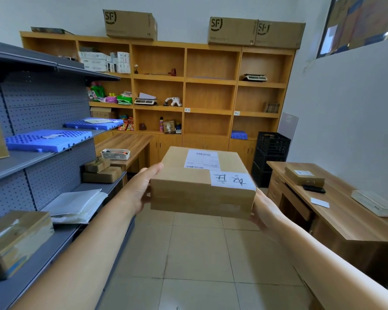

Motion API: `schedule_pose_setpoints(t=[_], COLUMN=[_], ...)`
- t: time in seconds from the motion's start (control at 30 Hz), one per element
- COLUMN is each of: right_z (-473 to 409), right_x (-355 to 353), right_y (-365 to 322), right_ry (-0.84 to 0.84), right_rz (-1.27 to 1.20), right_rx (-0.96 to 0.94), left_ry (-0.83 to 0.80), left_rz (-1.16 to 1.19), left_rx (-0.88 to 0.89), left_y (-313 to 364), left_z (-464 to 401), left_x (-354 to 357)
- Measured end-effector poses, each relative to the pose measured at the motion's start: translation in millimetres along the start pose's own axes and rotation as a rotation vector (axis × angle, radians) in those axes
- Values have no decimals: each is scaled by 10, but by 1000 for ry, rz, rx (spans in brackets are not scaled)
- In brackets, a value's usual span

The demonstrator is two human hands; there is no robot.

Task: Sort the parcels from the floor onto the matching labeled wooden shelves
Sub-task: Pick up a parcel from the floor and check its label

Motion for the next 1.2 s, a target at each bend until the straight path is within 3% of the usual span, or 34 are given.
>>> schedule_pose_setpoints(t=[0.43, 0.63, 0.73, 0.8, 0.87, 1.03, 1.2], right_z=[-181, -238, -254, -275, -304, -335, -302], right_x=[-22, -11, -7, 1, 21, 88, 220], right_y=[98, 37, -99, -208, -320, -525, -777], right_ry=[-114, -119, -43, -42, -54, -64, -184], right_rz=[-89, -172, -121, -26, 86, 292, 561], right_rx=[109, 3, -24, -36, -50, -45, -74], left_ry=[-40, -53, 72, 180, 232, 186, 103], left_rz=[73, 56, -261, -658, -1005, -1555, -1840], left_rx=[144, 206, 208, 228, 381, 773, 871], left_y=[-60, -145, -172, -107, 21, 263, 334], left_z=[-26, -50, -143, -155, -121, -128, -199], left_x=[-21, 11, -2, 54, 201, 531, 668])
Point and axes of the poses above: each hand's wrist, its own z-axis away from the middle knuckle, its own x-axis out of the palm, y = z × x, the point moved 4 cm from there along -z, towards the middle knuckle, and after that the axes turned 1 degree about -x, right-handed, at the moved point
